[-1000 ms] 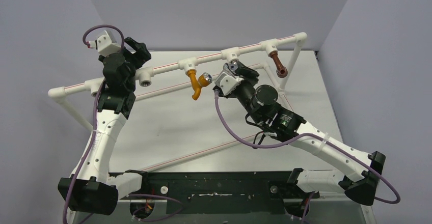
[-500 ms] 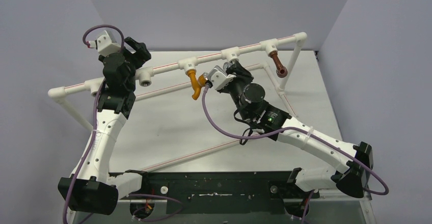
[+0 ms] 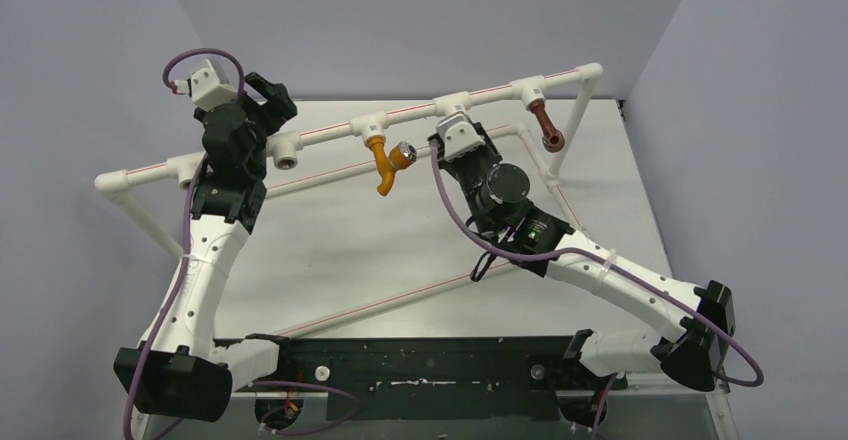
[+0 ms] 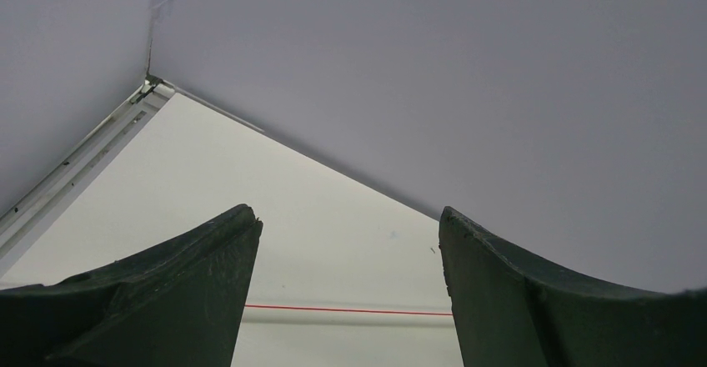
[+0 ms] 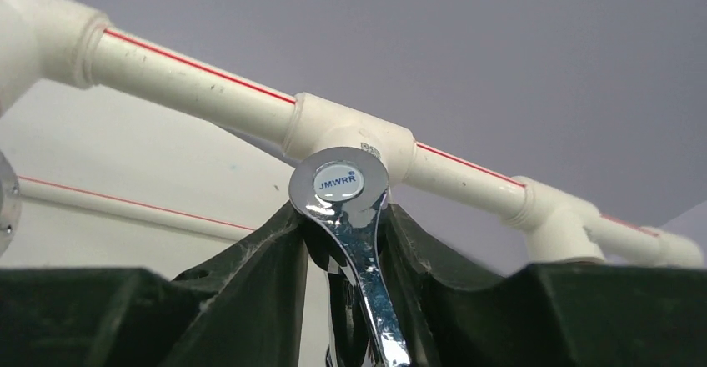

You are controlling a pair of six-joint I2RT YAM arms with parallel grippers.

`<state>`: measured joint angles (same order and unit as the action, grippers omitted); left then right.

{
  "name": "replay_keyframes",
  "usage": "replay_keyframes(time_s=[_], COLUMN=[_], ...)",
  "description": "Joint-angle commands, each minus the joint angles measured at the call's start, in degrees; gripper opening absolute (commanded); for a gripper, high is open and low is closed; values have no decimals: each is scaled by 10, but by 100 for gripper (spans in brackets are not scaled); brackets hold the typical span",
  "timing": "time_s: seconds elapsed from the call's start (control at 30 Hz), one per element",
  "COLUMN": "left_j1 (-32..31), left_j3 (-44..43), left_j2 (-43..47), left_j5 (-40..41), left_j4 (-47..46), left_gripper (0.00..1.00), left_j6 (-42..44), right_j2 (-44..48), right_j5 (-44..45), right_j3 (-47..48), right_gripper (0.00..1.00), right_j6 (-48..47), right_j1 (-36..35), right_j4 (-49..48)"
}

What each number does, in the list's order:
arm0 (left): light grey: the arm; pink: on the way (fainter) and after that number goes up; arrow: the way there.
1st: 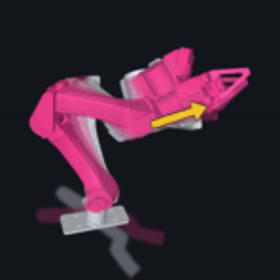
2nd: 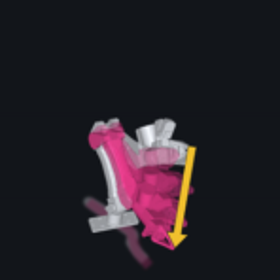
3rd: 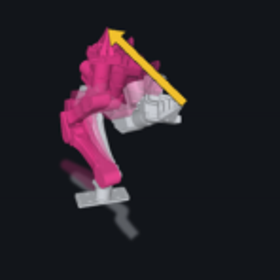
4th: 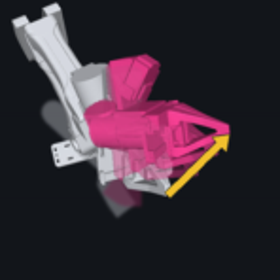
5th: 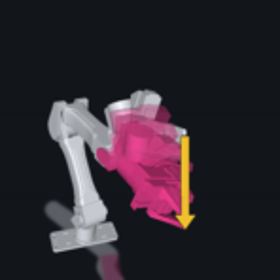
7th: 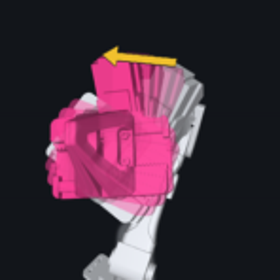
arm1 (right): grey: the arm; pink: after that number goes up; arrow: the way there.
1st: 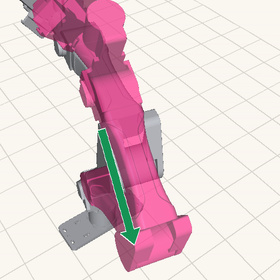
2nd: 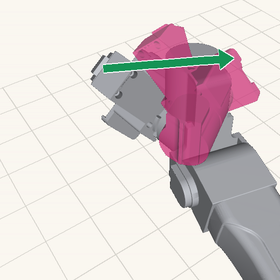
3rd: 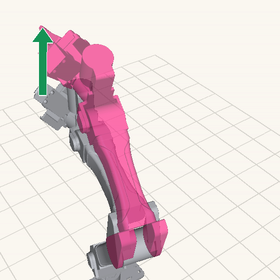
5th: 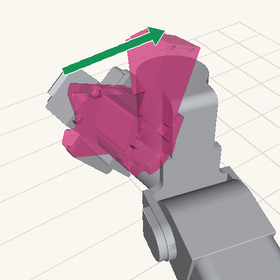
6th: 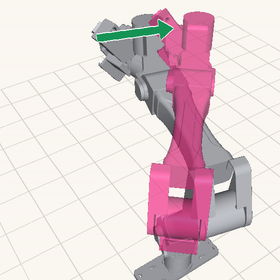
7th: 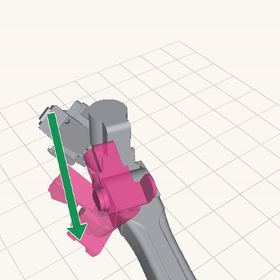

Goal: Install the water faucets

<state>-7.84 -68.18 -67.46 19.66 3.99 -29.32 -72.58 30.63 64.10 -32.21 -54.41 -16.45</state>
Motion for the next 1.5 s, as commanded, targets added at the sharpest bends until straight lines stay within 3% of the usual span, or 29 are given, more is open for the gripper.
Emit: replay_keyframes(time_s=[0.0, 0.43, 0.7, 0.97, 1.2, 1.47], left_j1=[-4, -4, -4, -4, -4, -4], left_j3=[47, 47, 48, 48, 48, 49], left_j2=[-38, -36, -34, -34, -34, -36], left_j5=[-6, -7, -9, -9, -8, -6], left_j4=[144, 143, 143, 143, 144, 143], left_gripper=[76, 76, 76, 76, 76, 76], left_j6=[7, 7, 7, 6, 6, 6], right_j2=[24, 58, 83, 90, 83, 72], right_j5=[11, 49, 91, 109, 76, 55], right_j3=[-7, -59, -86, -82, -72, -54], right_gripper=[0, 0, 0, 0, 0, 0], right_j6=[184, 588, 826, 1085, 1207, 1232], right_j1=[27, 61, 65, 66, 68, 63], right_j4=[-53, -75, -34, 76, 128, 152])
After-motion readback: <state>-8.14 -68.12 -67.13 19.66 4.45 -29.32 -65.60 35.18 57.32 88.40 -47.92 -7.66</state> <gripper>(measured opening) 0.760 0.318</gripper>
